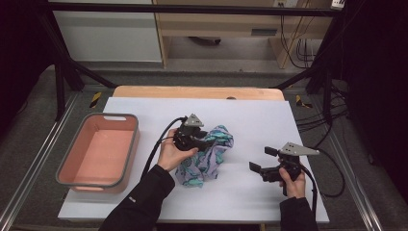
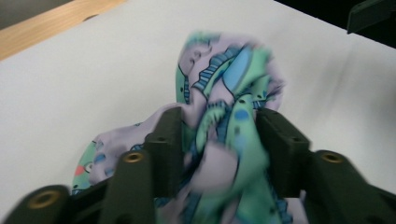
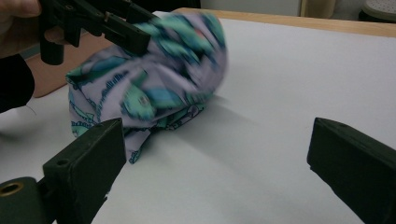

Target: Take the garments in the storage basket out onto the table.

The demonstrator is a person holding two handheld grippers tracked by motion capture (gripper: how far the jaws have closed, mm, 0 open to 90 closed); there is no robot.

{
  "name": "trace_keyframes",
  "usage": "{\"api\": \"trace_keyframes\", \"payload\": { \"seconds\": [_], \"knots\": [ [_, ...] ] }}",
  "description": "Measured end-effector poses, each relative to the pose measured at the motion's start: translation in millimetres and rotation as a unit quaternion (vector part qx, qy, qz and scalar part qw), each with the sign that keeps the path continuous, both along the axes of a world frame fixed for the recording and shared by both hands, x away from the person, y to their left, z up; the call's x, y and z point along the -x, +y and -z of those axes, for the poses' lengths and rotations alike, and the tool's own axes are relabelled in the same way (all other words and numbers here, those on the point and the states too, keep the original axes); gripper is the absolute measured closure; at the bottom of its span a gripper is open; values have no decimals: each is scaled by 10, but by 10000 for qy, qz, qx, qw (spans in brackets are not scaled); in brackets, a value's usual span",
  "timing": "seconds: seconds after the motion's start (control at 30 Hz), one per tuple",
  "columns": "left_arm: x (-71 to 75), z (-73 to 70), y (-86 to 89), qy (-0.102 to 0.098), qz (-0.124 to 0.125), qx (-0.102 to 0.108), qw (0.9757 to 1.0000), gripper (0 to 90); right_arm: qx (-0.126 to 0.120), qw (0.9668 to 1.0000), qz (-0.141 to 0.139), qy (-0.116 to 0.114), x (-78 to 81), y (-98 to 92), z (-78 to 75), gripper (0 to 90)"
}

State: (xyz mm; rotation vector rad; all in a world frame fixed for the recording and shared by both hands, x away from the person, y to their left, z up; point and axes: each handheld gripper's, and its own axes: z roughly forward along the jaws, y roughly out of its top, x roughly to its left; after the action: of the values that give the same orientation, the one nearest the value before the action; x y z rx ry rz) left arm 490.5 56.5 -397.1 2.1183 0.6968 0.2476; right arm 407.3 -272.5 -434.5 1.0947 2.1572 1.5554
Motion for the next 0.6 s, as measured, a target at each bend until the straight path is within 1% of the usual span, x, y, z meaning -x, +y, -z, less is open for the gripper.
{"api": "trace_keyframes", "payload": {
  "seconds": [0.03,0.07,0.1,0.13,0.17,0.2,0.27,0.33,0.37,0.4,0.47,0.5,0.53,0.57,0.6],
  "knots": [
    [9,-7,18,-20,2,88,10000,436,1,10000,6,0,0,-1,0,50],
    [31,-23,56,-86,-24,198,9998,347,-4,10000,8,-2,-1,0,1,50],
    [31,-23,56,-86,-24,198,9998,302,-4,10000,8,-2,-1,0,1,50],
    [41,-35,76,-114,-45,188,9997,302,-2,10000,7,0,-2,1,2,50],
    [49,-44,96,-141,-62,187,9997,268,-2,10000,3,4,-3,3,4,50],
    [59,-54,116,-121,-85,179,9997,228,-1,10000,7,5,-5,6,6,49],
    [71,-73,164,-86,-118,197,9997,183,10,10000,3,12,-6,11,10,48],
    [82,-82,214,41,-163,220,9996,114,8,10000,9,9,-7,14,12,48],
    [90,-80,240,111,-171,215,9996,93,6,10000,9,11,-7,15,12,47],
    [100,-76,268,119,-202,191,9995,73,4,10000,10,11,-7,15,13,46],
    [138,-71,355,103,-332,146,9993,43,12,10000,23,11,-7,15,13,46],
    [138,-71,355,103,-332,146,9993,32,12,10000,23,11,-7,15,13,46],
    [159,-77,414,95,-382,155,9991,26,15,10000,25,11,-6,17,13,45],
    [159,-77,414,95,-382,155,9991,24,15,10000,25,11,-6,17,13,45],
    [186,-86,471,89,-434,178,9989,24,17,10000,29,17,-7,19,15,44]
  ]
}}
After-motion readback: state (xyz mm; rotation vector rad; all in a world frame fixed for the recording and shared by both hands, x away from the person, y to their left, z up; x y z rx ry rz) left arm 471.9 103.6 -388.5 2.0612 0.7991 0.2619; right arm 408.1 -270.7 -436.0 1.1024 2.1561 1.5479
